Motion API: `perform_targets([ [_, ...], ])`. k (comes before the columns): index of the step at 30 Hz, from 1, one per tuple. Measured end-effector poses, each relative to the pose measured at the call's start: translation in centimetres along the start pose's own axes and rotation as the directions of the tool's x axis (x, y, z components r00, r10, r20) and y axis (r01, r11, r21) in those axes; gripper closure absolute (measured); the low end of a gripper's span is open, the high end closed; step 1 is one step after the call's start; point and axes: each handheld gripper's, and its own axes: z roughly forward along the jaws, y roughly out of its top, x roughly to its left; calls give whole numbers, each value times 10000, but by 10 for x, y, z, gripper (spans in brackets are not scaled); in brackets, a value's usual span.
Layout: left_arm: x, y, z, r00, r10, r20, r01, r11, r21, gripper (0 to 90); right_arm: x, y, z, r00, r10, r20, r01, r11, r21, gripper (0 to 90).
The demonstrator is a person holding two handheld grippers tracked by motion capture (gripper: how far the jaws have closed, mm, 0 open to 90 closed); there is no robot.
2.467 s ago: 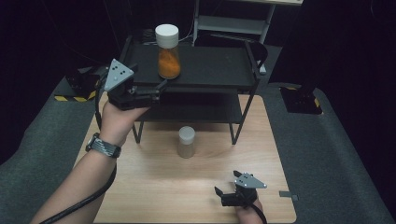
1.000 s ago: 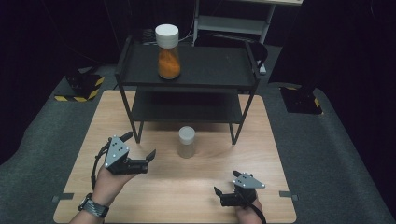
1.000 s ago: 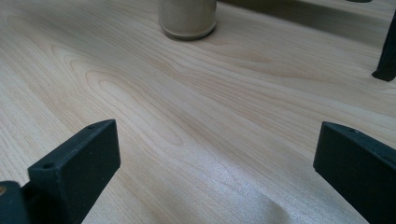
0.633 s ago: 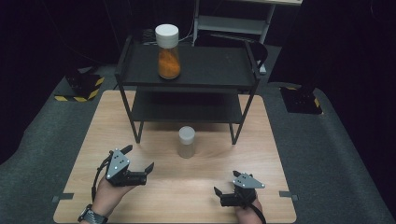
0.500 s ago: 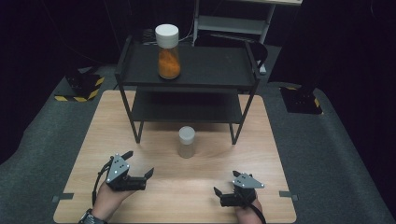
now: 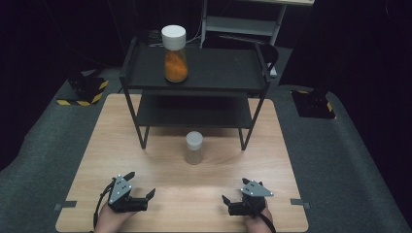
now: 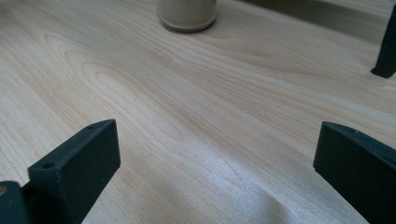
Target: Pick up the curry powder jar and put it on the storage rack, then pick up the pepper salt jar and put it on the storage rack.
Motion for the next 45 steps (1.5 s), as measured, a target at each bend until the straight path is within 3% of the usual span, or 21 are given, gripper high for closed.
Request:
perform_targets([
  [2, 2, -1, -2, 9999, -78, 130, 77, 10000, 28, 10, 1, 0, 0, 9999, 41, 93, -40, 10000, -5, 2],
  [6, 1, 4, -4, 9992, 190, 347, -204, 9990, 409, 7, 5, 0, 0, 9996, -17, 269, 17, 10000, -5, 2],
  [8, -8, 13, -3, 9947, 985, 299, -1011, 9895, 1034, 11, 7, 0, 0, 9994, -78, 345, 78, 10000, -18, 2],
  [9, -8, 13, -3, 9947, 985, 299, -1011, 9895, 1034, 11, 7, 0, 0, 9994, -78, 345, 78, 10000, -18, 2],
  [10, -13, 15, -2, 9900, 1385, 269, -1407, 9828, 1199, 11, 8, -1, 0, 9992, -146, 373, 148, 9999, -30, 2],
  [12, -19, 16, 0, 9849, 1722, 197, -1733, 9759, 1323, 9, 9, -2, -1, 9990, -182, 409, 186, 9998, -102, 2],
  [14, -21, 17, 1, 9839, 1784, 115, -1782, 9740, 1396, 6, 9, -4, -3, 9990, -127, 435, 135, 9997, -198, 2],
  [20, -19, 16, 0, 9854, 1693, 176, -1702, 9768, 1298, 6, 4, -7, -5, 9998, 76, 206, -69, 9995, -316, 2],
  [24, -22, 12, -3, 9809, 1940, 167, -1946, 9746, 1107, 6, 3, -8, -6, 9998, 64, 175, -58, 9995, -310, 2],
  [29, -22, 9, -5, 9822, 1870, 185, -1879, 9777, 935, 6, 3, -9, -7, 9999, 73, 134, -69, 9993, -365, 2],
  [34, -14, 8, -7, 9887, 1450, 380, -1476, 9859, 793, 6, -2, -10, -8, 9997, 254, 1, -254, 9988, -430, 4],
  [38, -11, 10, -7, 9934, 1063, 440, -1101, 9892, 964, 6, -1, -11, -8, 9996, 280, 58, -277, 9985, -478, 4],
  [45, -8, 10, -7, 9948, 891, 495, -936, 9909, 963, 6, 1, -12, -9, 9997, 230, 47, -227, 9980, -589, 5],
])
